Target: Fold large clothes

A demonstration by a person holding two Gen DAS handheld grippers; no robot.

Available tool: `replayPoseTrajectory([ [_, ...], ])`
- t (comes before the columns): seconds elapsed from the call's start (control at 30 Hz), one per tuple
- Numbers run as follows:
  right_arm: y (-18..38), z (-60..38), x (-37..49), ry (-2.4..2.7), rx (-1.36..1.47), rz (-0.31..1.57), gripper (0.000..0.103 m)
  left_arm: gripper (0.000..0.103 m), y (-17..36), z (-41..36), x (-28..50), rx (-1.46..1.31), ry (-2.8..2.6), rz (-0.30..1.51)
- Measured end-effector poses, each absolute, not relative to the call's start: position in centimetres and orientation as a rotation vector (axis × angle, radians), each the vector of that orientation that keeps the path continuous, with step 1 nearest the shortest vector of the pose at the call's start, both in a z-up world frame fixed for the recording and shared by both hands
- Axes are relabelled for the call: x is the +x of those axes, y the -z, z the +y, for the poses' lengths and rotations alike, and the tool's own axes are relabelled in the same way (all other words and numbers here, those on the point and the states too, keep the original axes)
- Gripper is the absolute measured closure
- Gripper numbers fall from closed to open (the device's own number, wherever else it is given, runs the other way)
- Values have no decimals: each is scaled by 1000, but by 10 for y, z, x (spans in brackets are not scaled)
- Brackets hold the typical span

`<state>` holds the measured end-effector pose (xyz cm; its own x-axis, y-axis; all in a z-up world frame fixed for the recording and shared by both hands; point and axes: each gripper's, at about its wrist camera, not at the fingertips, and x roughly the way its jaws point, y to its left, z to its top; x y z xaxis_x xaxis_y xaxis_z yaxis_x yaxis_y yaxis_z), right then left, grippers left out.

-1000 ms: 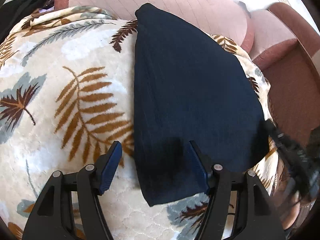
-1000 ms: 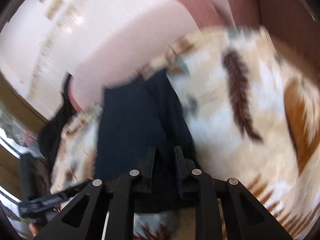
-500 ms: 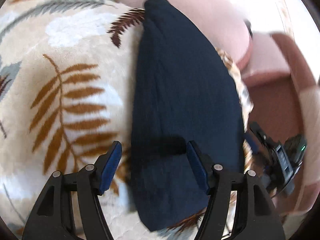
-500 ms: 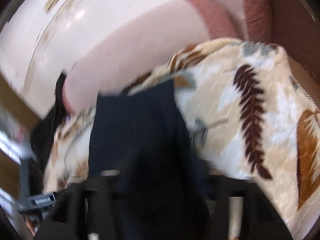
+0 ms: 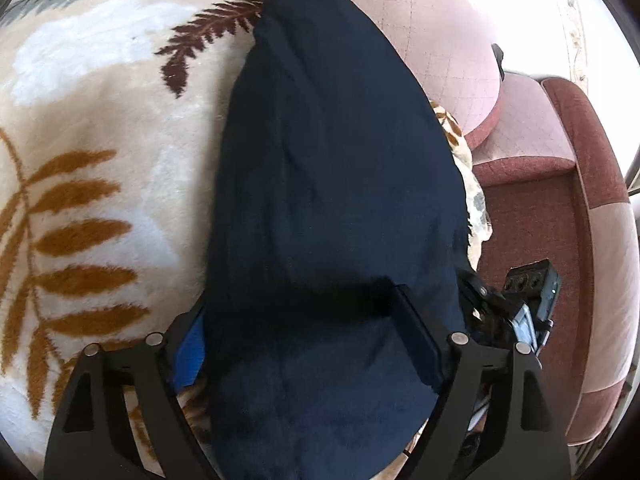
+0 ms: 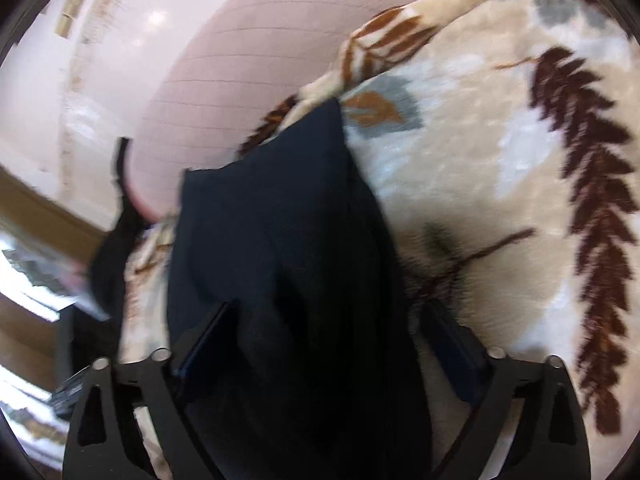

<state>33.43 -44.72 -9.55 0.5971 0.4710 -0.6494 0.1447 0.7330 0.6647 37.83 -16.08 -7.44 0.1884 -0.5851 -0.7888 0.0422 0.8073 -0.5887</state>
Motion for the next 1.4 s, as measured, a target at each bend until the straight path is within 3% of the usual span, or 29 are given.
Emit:
replayPoseTrajectory([
  [0.03,96,-447,334,-244,755,934,5,19,74,-162,379,-498,461,1312],
  [0.1,93,-443,332,-253,728,928,21,25,72,-163,380,-504,454,1294],
  [0.13,91,-438,331,-265,707,925,52,40,71,-163,379,-495,438,1283],
  [0.17,91,-433,332,-291,701,934,59,50,69,-162,378,-480,422,1273],
  [0.27,78,-417,323,-249,611,879,71,74,63,-165,377,-446,400,1243],
  [0.37,67,-412,319,-226,608,843,77,84,47,-166,368,-399,408,1195],
  [0.73,23,-380,270,-206,629,785,81,86,4,-147,310,-280,383,1116],
  [1.1,4,-291,200,-392,772,771,80,86,-28,-40,224,-309,294,1075],
  [1.23,41,-264,184,-375,864,777,77,78,9,-15,212,-278,201,1121],
  [1.33,80,-256,181,-257,827,864,63,61,46,-2,215,-299,161,1191],
  [1.4,87,-264,178,-243,885,866,59,61,43,3,214,-326,185,1167],
])
